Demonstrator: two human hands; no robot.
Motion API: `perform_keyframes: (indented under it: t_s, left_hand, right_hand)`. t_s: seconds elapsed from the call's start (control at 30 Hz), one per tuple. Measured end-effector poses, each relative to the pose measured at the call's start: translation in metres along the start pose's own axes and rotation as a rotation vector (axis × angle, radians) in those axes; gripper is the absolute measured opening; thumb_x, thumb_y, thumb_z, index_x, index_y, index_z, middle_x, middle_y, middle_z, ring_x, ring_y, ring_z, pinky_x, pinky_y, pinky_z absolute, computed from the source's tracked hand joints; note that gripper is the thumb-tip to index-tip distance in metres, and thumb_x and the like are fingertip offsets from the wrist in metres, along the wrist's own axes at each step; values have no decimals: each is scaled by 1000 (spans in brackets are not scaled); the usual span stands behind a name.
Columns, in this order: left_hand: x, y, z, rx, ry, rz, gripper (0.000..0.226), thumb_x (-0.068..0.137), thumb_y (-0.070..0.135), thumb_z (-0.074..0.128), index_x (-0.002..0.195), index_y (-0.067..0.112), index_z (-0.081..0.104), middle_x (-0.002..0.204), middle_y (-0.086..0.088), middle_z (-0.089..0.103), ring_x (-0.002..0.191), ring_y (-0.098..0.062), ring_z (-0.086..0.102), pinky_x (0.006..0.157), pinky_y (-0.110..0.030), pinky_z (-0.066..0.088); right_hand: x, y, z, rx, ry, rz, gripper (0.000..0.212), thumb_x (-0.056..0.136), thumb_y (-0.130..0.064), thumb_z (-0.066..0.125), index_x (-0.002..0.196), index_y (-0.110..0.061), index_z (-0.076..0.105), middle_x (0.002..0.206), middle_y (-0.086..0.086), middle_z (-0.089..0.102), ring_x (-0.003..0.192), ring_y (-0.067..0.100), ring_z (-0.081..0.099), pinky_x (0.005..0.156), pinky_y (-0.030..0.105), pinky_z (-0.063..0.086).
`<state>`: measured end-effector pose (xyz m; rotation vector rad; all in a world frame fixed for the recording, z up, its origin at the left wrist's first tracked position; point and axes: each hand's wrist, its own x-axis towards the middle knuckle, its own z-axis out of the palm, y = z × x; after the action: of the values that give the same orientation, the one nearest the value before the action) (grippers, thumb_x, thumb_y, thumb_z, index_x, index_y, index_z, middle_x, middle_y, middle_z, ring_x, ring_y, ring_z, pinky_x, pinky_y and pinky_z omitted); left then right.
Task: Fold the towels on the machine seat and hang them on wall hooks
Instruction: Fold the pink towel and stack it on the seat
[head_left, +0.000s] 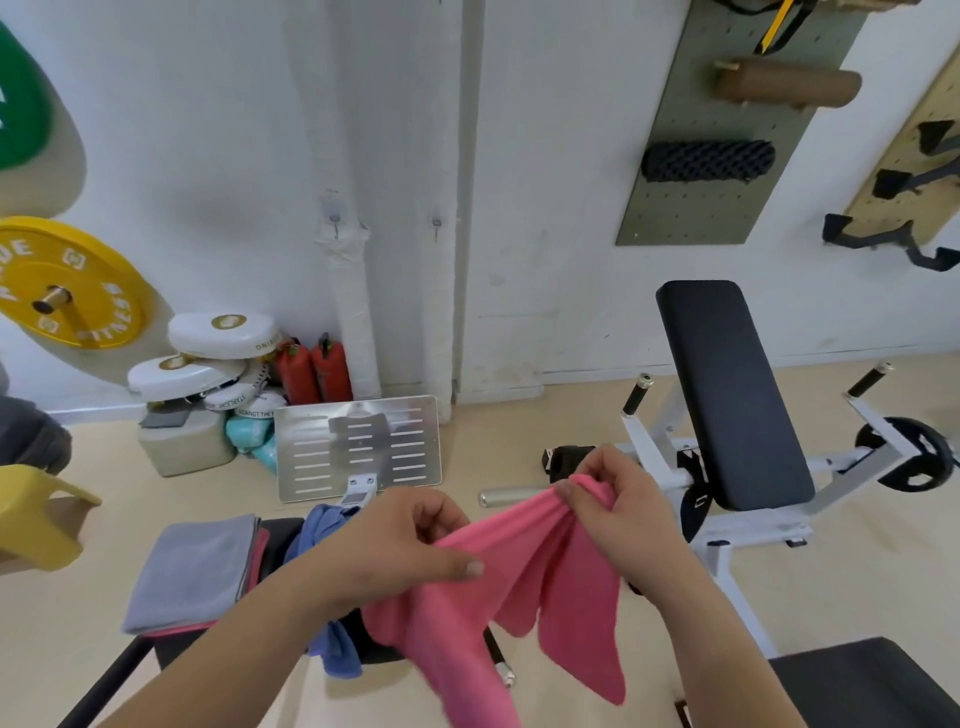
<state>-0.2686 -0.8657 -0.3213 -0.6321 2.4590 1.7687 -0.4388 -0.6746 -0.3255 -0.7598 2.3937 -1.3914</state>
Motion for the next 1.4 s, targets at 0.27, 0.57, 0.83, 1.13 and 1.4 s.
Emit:
perform_keyframes:
  t_s: [0.27,0.57,0.83,1.13,1.4]
  left_hand:
    - [-7,-6,-11,-413,124,-72,53,59,39,98,91,6,72,96,-22,73,86,-34,71,85,-53,58]
    - [-3,6,45,-591,423,-90,15,93,17,72,87,3,75,73,-14,73,61,-15,64,55,-23,54]
    - [-15,9,92,-352,431,31,27,101,19,62,89,33,81,80,5,76,72,-10,73,68,-25,59]
    - [-19,-13,91,-364,517,102,38,95,9,70,90,45,81,86,4,77,83,-10,74,71,-17,58]
    - [-14,-25,84,-103,513,196,31,97,18,67,98,47,76,85,10,68,85,-11,68,75,-23,54]
  right_hand:
    - [-3,23,-26,44,195,109,18,94,-18,71,85,-11,57,80,7,59,69,11,51,61,22,39]
    - [-28,22,6,481,274,303,16,78,-17,87,73,-17,72,71,0,72,73,15,65,70,33,52]
    - [-52,0,48,734,-93,315,16,91,-11,74,101,2,73,94,31,73,79,30,69,71,39,57]
    - [-61,-3,57,640,-86,341,13,84,-12,82,94,-6,80,94,21,78,96,41,75,91,60,59]
    - [-60,-10,63,566,2,342,6,84,-17,83,80,-13,82,82,14,79,86,36,77,76,51,65]
